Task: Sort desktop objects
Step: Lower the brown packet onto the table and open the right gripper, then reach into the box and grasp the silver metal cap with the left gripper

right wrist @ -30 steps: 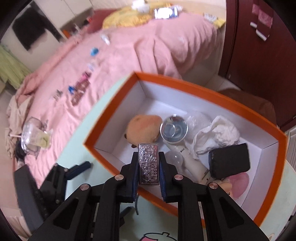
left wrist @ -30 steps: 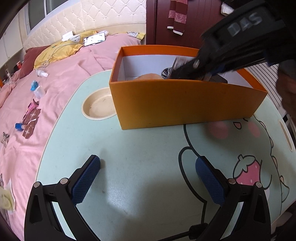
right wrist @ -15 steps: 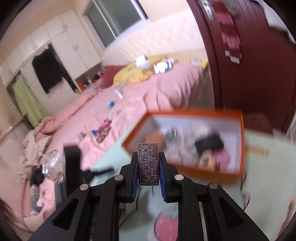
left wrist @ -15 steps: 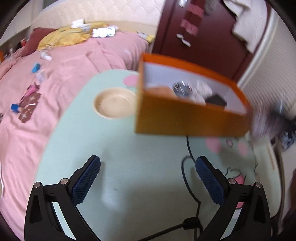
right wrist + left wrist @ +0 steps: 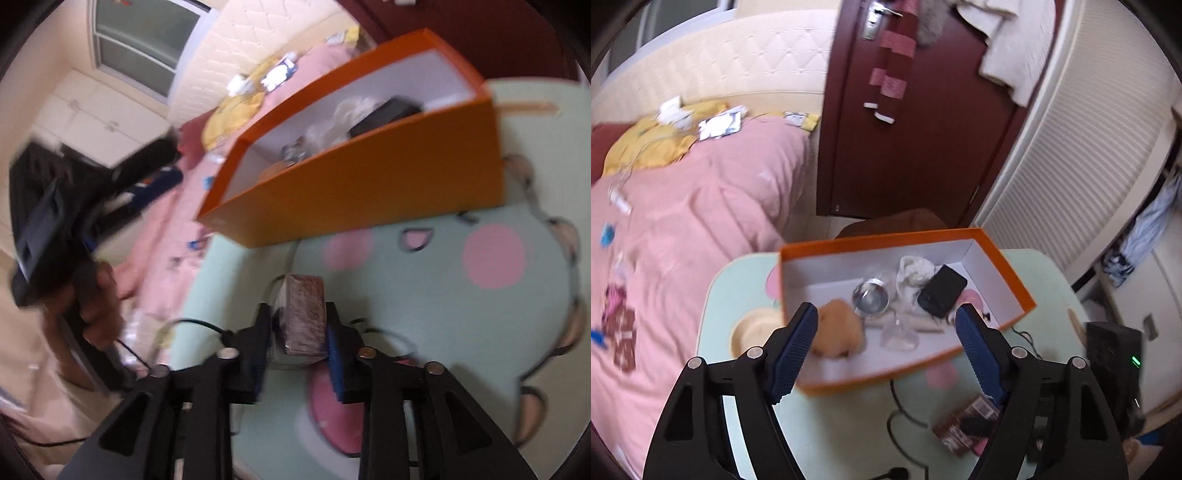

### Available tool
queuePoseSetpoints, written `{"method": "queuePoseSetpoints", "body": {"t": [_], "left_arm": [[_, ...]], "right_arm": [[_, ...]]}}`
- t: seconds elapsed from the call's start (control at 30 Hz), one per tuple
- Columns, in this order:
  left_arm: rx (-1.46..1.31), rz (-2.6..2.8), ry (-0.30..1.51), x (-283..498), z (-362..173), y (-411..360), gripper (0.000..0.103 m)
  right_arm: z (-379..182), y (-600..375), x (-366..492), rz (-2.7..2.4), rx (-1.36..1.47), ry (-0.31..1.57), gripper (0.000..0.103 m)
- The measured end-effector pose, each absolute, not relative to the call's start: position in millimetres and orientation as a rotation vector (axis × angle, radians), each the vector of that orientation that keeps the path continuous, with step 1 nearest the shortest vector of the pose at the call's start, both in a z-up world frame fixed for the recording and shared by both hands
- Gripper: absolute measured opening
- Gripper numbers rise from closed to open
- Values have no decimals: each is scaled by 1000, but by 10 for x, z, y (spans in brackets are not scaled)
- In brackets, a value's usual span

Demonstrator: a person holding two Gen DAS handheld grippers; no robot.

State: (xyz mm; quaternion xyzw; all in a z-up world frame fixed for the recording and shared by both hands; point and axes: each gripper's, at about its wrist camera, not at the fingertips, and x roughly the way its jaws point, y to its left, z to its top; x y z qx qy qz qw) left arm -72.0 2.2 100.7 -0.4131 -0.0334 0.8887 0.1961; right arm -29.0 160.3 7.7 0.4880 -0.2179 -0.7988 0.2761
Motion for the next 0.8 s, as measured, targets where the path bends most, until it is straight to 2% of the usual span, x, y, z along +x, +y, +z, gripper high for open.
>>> {"method": "queuePoseSetpoints", "body": {"t": [0.07,0.13,0.2,0.27,0.4,0.63,0.7,0.8], "left_arm": [[-1170,2464,-30,-852,955,199,77],[-1215,2448,18,-971,877,338,73],[-1278,2408,41,-1095,749,455,52],[-1340,2388,52,-1183,616,511,49],[-1406,2450,91,-1284,491,534,49],[-1512,2419,51,-1381,287,486,49],[-1521,2408,38,-1396,232,459,33],[-1528,2376,-12,-1421,208,417,33]], "right_arm": [[180,1610,-243,-2263,1259,-488,48],[285,1632,-201,-2358,1189,-433,57],[354,1647,-177,-2417,1131,-422,62],[359,1661,-199,-2406,1126,-459,62],[326,1653,-243,-2348,1152,-545,62],[308,1790,-267,-2300,1147,-598,62],[308,1824,-248,-2293,1155,-618,62],[303,1836,-241,-2293,1163,-632,62]]}}
